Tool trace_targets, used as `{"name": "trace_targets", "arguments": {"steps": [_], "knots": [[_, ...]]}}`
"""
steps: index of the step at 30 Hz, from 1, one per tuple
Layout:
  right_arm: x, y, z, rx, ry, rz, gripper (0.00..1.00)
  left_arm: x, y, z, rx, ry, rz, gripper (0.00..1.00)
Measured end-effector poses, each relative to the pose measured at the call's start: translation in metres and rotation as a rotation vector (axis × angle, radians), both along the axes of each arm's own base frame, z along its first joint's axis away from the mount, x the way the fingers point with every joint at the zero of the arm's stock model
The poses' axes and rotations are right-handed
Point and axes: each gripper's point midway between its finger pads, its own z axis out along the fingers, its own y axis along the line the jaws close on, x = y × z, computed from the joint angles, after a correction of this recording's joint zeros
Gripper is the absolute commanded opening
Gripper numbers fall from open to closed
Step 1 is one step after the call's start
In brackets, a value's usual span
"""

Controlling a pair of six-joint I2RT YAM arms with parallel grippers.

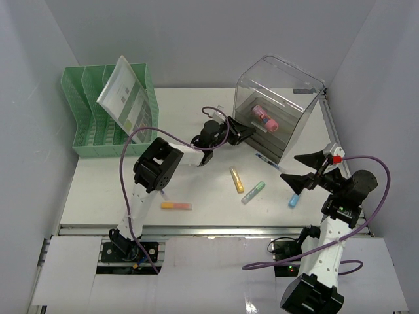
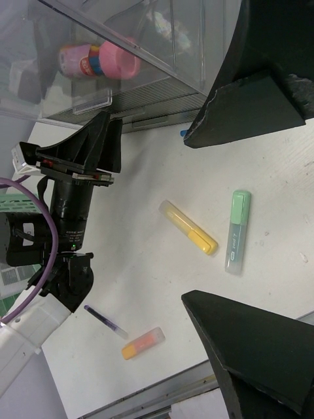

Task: Organize the desk

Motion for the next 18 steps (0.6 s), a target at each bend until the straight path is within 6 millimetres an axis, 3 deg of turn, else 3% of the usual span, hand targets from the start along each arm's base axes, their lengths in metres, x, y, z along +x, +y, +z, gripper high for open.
{"name": "trace_targets", "arguments": {"steps": [8,14,18], "knots": [[0.000,0.000,0.001,-0.001,-0.004,-0.001,0.97,0.001,-0.002,-0.007,-0.007,0.031,-0.002,0.01],[0.000,0.000,-0.004,0.009,0.011,-0.002,0.97,-0.003,0.002,-0.009,-0.034,0.056,0.004,0.00],[0.001,-0.001,-0.004,0.009,0.011,-0.005,0.97,-0.023,0.020,-0.009,-0.038,0.055,0.014,0.00]]}}
